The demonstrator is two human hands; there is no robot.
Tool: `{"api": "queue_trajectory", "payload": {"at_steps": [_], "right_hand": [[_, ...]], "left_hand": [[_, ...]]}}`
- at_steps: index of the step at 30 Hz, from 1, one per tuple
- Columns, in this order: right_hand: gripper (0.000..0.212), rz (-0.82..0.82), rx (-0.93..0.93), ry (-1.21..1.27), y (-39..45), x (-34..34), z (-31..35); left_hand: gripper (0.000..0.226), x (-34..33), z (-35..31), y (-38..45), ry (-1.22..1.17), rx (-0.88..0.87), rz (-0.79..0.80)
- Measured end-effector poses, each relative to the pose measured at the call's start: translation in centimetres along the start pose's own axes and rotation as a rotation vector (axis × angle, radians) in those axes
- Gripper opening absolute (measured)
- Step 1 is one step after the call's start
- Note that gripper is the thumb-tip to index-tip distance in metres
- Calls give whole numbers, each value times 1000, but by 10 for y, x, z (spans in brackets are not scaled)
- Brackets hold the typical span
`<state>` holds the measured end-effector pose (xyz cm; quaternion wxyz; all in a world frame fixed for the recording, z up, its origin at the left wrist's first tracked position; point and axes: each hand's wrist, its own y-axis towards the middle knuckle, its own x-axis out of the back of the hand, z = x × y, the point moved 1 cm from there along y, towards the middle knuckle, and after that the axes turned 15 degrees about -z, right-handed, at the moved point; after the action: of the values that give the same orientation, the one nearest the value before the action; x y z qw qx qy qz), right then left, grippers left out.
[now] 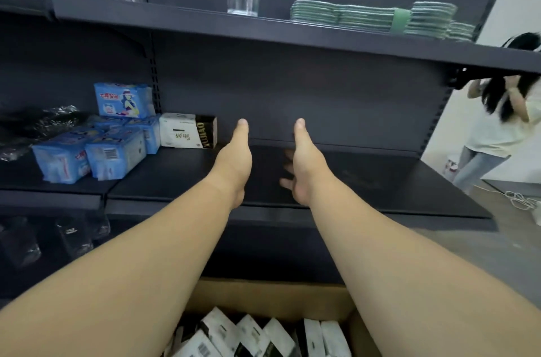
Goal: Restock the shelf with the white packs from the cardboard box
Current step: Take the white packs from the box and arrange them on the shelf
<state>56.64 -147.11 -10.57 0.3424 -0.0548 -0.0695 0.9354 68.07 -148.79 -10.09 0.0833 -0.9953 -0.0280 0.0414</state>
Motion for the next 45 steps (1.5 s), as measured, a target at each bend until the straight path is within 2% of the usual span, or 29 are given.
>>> {"api": "queue_trajectory", "payload": {"at_steps": [5, 15, 21, 27, 45], "right_hand": [[69, -16, 36, 16, -26, 37, -10], [62, -47, -2, 129, -64, 78, -54], [63, -41, -41, 122, -73, 87, -89], [61, -83, -163, 17, -73, 96, -149], [63, -191, -609, -194, -64, 89, -304]], "left_hand": [[84, -3, 17, -25, 13, 18, 43], [74, 4, 53, -56, 10, 48, 89], [72, 5, 91, -67, 49, 125, 138], [71, 7, 148, -68, 130, 255, 187], [77, 46, 294, -29, 336, 652, 65]]}}
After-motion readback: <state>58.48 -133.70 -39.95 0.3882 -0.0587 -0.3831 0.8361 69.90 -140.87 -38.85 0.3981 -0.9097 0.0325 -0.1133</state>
